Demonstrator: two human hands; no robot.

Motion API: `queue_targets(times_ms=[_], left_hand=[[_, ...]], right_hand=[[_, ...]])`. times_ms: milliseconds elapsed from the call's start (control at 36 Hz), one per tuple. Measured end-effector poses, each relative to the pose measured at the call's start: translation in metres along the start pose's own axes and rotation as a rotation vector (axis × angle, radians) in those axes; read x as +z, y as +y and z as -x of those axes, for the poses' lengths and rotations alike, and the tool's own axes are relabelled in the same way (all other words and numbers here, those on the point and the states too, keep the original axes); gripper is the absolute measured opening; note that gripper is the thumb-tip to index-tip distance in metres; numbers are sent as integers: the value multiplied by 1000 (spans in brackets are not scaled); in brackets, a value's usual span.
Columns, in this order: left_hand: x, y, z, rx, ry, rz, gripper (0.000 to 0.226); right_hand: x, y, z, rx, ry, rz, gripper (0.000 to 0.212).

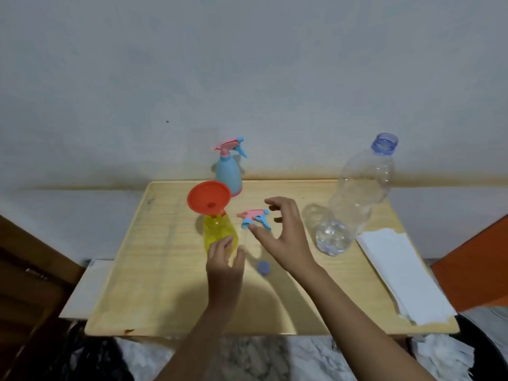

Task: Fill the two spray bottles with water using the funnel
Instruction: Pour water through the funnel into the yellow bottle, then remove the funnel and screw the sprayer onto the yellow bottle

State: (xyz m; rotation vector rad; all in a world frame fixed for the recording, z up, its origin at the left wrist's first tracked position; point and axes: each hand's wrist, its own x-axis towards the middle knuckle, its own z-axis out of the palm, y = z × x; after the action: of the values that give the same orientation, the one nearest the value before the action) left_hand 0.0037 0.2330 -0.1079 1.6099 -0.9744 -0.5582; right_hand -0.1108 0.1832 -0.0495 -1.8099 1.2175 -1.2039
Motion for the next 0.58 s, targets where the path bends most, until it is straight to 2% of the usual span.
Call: queue_targets(times_ms=[56, 111, 194, 278, 444, 583], left_hand=[[-21, -19, -15, -17, 63, -64, 33], [-36, -34, -34, -38, 53, -81, 46], [-48, -47, -61, -46, -33, -51, 59], [-51, -54, -84, 33, -144, -33, 59], [-41, -53, -103, -6, -363, 24, 57], [-37, -57, -107, -31, -385, 35, 51]], right_hand=[[23, -12, -12, 34, -62, -23, 66], [44, -22, -25, 62, -104, 5, 83], [67, -31, -41, 99, -150, 91, 103], [80, -37, -52, 137, -194, 144, 113], [90, -41, -62, 205, -254, 216, 114], [90, -44, -66, 236, -232, 249, 98]])
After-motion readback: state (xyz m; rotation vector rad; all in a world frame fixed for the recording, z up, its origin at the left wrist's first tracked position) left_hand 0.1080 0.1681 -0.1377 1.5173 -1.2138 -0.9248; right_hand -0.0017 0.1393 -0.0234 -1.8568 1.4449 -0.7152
